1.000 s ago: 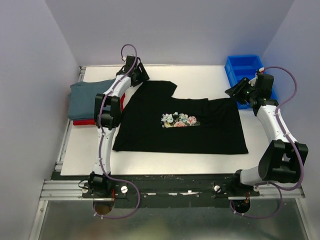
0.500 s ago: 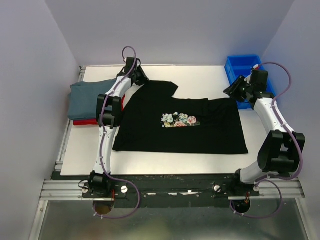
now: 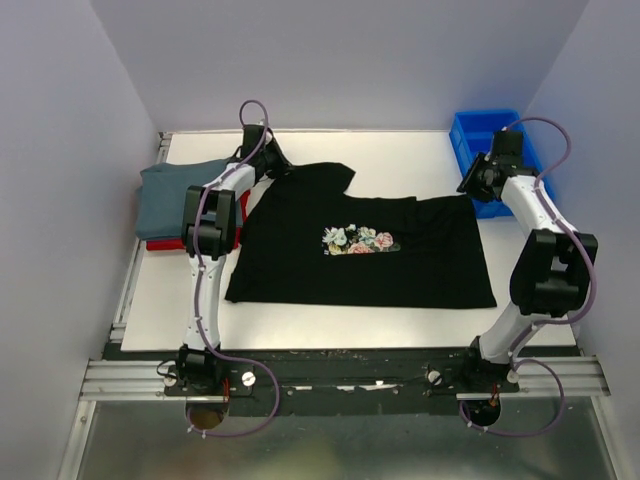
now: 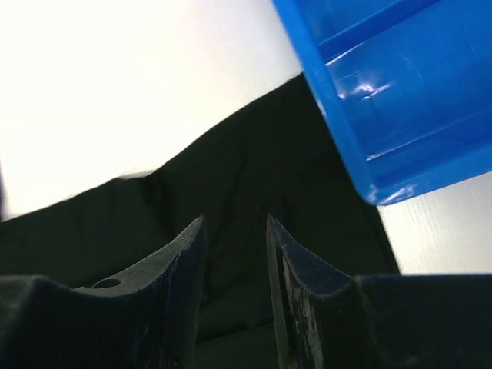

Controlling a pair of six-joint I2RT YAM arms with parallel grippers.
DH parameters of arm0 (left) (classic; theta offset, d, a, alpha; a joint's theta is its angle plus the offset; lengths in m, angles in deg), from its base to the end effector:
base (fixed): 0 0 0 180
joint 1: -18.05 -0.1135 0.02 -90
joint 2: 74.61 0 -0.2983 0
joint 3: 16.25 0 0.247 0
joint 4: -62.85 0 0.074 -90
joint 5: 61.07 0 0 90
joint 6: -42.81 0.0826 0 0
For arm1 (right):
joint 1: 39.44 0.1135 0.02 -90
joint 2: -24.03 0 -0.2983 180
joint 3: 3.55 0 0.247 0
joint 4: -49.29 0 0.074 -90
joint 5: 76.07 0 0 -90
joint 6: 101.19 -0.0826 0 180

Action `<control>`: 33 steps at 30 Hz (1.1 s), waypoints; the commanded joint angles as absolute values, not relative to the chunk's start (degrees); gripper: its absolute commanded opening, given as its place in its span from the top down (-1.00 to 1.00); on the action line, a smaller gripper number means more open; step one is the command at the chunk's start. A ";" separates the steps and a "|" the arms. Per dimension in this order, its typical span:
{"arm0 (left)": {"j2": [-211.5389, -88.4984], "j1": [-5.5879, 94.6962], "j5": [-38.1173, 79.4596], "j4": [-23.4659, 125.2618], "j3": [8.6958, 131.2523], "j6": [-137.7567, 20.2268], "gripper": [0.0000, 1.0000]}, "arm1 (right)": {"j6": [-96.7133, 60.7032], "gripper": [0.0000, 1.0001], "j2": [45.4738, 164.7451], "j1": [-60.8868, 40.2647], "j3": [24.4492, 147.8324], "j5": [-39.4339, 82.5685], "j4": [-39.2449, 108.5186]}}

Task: Fold and stack the t-shirts
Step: Grap the side of the flattened tshirt furthest away from the robot with both arms

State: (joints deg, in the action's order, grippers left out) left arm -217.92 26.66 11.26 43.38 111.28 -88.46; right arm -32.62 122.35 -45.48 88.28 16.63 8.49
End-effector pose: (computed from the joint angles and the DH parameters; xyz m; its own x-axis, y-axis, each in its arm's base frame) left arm 0.6108 -0.1178 0.1364 -0.6846 -0.5320 -0.4982 -0.0850 0.7372 -0.6703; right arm 0.4128 -0.0398 0.2657 -0.6534 0.4361 -0.6187 0.3352 0.8996 0.2800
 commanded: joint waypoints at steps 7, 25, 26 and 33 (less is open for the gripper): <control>-208.30 24.65 12.58 47.13 104.68 -80.85 1.00 | -28.51 0.16 134.15 -42.52 99.53 4.97 1.57; -207.50 19.55 15.48 44.32 106.96 -79.44 1.00 | -26.66 0.17 154.46 -43.22 124.86 -0.23 -10.48; -207.59 19.29 15.83 43.79 107.23 -79.44 1.00 | -26.49 0.17 154.37 -43.04 124.33 -0.22 -9.95; -207.68 18.67 13.65 45.28 106.70 -79.88 1.00 | -25.78 0.18 157.88 -43.13 127.31 -0.04 -12.14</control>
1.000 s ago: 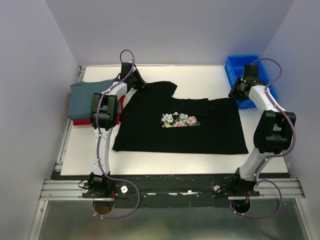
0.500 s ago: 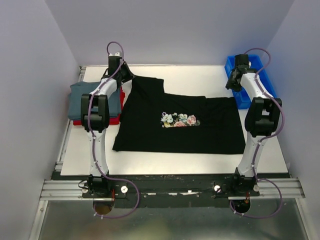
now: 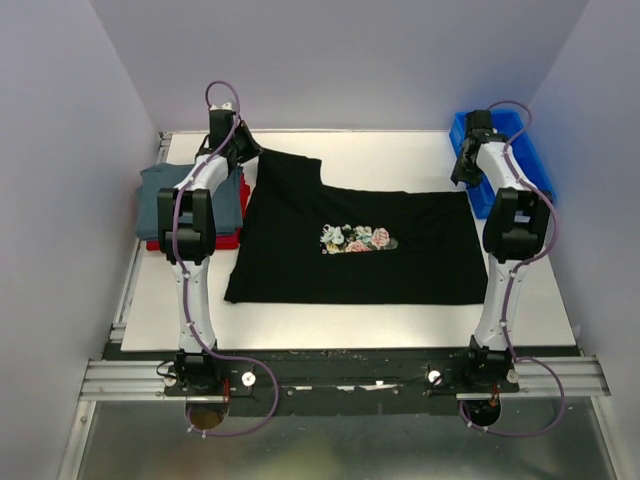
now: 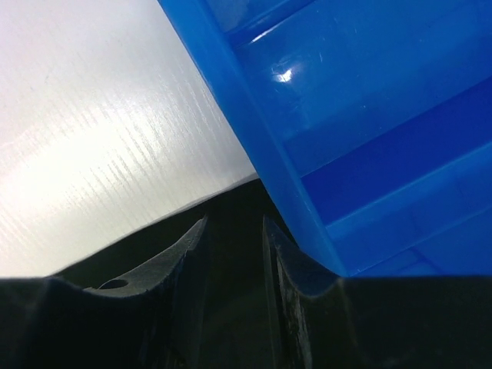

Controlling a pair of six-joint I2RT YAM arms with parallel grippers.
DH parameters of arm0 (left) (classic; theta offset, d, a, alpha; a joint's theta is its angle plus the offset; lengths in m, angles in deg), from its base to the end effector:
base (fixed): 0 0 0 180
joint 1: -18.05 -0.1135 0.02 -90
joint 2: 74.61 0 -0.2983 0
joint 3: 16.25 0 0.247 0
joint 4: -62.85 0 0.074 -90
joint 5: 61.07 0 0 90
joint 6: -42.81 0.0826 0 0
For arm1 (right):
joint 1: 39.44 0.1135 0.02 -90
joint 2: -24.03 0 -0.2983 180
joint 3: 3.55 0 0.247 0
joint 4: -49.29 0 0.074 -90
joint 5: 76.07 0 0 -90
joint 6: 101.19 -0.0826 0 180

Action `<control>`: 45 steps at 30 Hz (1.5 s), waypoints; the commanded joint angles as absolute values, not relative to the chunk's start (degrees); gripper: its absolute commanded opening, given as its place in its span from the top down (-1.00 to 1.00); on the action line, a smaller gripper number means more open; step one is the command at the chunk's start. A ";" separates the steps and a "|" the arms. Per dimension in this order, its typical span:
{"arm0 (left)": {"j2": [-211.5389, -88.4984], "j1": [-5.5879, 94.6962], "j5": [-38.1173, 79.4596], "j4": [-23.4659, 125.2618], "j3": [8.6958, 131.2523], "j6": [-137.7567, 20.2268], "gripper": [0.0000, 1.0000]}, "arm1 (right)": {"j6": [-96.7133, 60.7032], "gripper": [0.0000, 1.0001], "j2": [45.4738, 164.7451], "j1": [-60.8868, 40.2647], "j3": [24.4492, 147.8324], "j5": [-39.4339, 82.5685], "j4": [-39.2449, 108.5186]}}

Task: Fold and stack the t-shirts
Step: Grap the side of the flattened tshirt furthest away from the robot with both arms

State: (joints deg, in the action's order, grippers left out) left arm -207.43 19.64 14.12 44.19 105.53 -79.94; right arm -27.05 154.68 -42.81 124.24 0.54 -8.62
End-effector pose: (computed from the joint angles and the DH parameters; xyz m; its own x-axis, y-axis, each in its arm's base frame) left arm 0.5980 -0.0377 0.2088 -0.5511 -0.5079 -0.6620 -0.0587 0.8150 -0.5764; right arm 0.5343 -0.0506 0.1928 -0.7915 0.3129 -0.5250 0.4017 0.9138 -0.0609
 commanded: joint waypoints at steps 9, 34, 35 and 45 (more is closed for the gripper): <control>-208.21 18.58 11.97 46.07 106.53 -80.41 1.00 | -24.55 0.37 160.61 -43.04 129.59 -2.07 -14.60; -207.33 20.34 12.15 44.75 106.53 -79.00 1.00 | -27.63 -0.32 158.50 -42.69 127.83 -7.86 -13.36; -207.33 20.34 12.06 44.75 106.53 -79.00 1.00 | -27.45 -0.36 158.76 -42.69 128.45 -8.22 -13.63; -207.50 20.60 11.97 44.75 106.70 -78.91 1.00 | -26.84 -0.78 159.91 -42.69 129.69 -5.59 -14.07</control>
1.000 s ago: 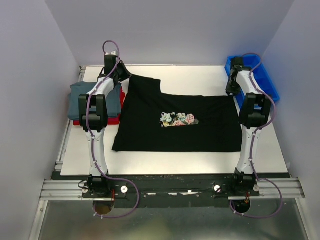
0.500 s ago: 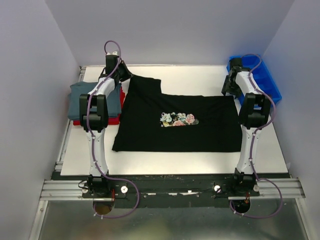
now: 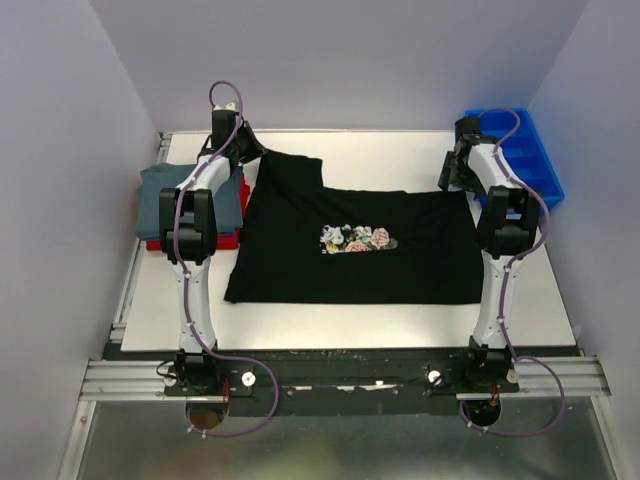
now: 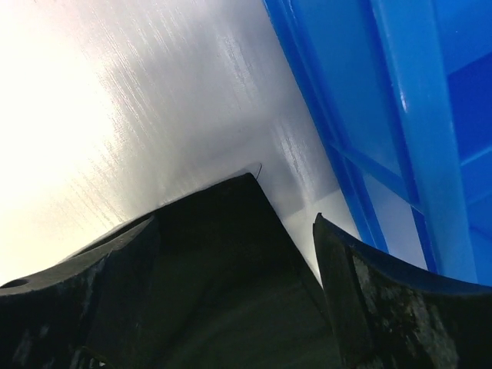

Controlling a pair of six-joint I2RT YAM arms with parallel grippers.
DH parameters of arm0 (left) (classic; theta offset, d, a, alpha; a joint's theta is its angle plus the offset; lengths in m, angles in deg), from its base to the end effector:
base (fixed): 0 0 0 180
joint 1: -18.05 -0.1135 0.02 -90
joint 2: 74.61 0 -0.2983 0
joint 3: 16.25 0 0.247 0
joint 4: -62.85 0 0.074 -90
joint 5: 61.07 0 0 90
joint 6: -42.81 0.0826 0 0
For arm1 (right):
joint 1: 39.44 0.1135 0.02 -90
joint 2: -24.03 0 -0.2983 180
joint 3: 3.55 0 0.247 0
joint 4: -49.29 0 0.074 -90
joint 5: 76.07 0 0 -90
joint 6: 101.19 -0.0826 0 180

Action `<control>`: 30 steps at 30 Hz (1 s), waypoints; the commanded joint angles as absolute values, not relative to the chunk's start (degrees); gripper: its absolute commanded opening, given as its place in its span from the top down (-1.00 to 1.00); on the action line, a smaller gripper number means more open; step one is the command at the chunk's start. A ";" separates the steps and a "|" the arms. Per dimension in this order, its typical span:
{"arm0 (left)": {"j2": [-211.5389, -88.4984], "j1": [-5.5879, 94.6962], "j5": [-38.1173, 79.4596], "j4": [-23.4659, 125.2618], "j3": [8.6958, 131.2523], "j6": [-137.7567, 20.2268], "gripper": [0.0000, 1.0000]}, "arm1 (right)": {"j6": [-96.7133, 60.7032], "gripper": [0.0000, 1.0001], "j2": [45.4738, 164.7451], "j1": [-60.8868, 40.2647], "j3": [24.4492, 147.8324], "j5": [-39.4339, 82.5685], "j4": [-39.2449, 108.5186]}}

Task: Fold and stack the t-shirts
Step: Grap the side of the flattened tshirt furthest away from the robot with both arms

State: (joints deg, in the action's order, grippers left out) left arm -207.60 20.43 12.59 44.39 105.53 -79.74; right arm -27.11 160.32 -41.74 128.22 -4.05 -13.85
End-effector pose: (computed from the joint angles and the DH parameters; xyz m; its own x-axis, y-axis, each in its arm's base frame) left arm 0.5974 -0.0481 0.2078 -0.5697 -0.4931 -0.6575 -0.0266 0.8107 -0.5849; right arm 0.5384 -0.0471 0.1590 -0.8461 0.2951 -0.4438 0.4030 0.8992 -0.1703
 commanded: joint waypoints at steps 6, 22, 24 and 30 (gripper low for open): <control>-207.42 20.78 11.97 44.66 106.70 -78.74 1.00 | -25.87 -0.29 162.01 -43.13 131.44 -1.99 -14.42; -206.89 20.87 12.32 44.14 106.70 -78.30 1.00 | -25.17 -0.12 165.79 -43.83 138.03 0.12 -20.40; -206.89 20.87 12.41 44.05 106.61 -78.21 1.00 | -25.08 -0.20 166.58 -43.92 139.52 0.30 -21.54; -206.89 20.78 12.50 43.79 106.61 -78.04 1.00 | -25.08 0.01 166.32 -43.92 138.57 0.65 -20.41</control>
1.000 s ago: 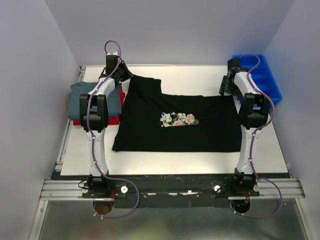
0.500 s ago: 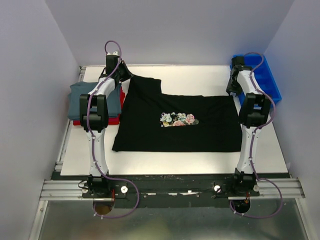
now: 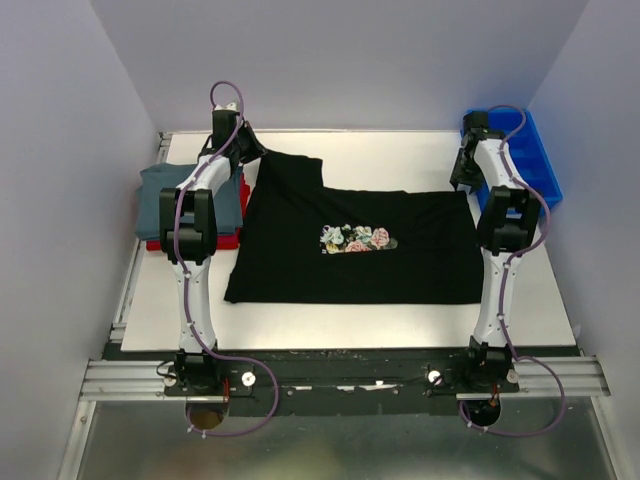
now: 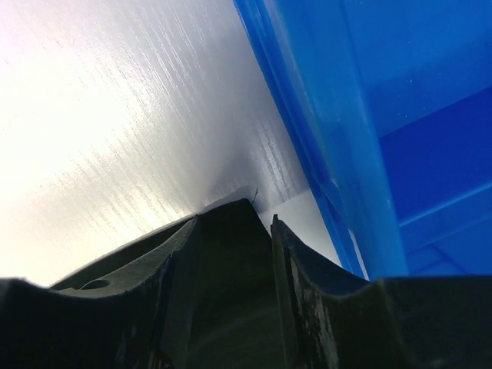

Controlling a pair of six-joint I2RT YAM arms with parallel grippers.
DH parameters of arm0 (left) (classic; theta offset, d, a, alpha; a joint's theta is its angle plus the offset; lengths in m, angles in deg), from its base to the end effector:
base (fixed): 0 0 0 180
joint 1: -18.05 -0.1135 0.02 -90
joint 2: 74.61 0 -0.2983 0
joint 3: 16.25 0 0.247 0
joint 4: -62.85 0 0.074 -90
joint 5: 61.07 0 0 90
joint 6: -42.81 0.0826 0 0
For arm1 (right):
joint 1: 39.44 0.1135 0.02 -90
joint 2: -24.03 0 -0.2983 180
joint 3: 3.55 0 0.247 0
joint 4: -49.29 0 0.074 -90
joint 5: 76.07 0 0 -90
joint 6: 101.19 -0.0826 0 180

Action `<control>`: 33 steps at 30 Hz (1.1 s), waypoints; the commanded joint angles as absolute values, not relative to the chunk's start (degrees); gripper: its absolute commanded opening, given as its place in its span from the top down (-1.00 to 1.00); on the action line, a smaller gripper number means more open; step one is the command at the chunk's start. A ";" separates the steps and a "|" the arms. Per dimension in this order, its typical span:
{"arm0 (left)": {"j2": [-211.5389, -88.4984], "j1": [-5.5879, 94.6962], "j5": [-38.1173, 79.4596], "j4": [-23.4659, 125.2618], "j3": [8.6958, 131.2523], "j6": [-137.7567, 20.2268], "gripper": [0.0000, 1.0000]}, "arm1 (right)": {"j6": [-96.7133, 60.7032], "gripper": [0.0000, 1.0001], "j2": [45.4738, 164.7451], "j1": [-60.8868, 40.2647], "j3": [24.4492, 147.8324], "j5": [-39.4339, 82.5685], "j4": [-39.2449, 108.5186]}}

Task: Fold and stack the t-shirts
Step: Grap the side of the flattened tshirt furthest away from the robot with both arms

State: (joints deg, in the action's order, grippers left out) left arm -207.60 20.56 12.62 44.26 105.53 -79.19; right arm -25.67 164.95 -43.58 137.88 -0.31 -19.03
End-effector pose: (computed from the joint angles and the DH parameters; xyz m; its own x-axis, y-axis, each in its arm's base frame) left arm 0.5971 -0.0494 0.2075 -0.5723 -0.4840 -0.6619 -0.0210 0.8156 -0.5782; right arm 0.5538 -0.0605 0.1611 -0.8535 0.3048 -0.4226 0.3884 0.9128 -0.1261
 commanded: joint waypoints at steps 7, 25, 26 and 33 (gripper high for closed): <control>-206.80 20.87 12.58 43.78 106.70 -77.95 1.00 | -24.72 0.07 167.11 -43.92 140.06 0.30 -20.84; -206.36 20.87 12.67 43.43 106.79 -77.77 1.00 | -30.52 0.03 160.09 -43.39 132.94 3.37 -16.62; -206.27 20.87 12.67 43.61 106.70 -77.77 1.00 | -31.74 0.03 159.91 -43.31 132.85 3.55 -16.45; -205.75 20.87 12.67 43.52 106.44 -77.51 1.00 | -35.71 0.03 160.70 -43.83 131.97 -0.66 -14.86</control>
State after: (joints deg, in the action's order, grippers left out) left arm -207.60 20.56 12.62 43.30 105.59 -78.43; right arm -32.49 161.63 -43.51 132.44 1.76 -16.38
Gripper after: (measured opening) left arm 0.010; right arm 0.485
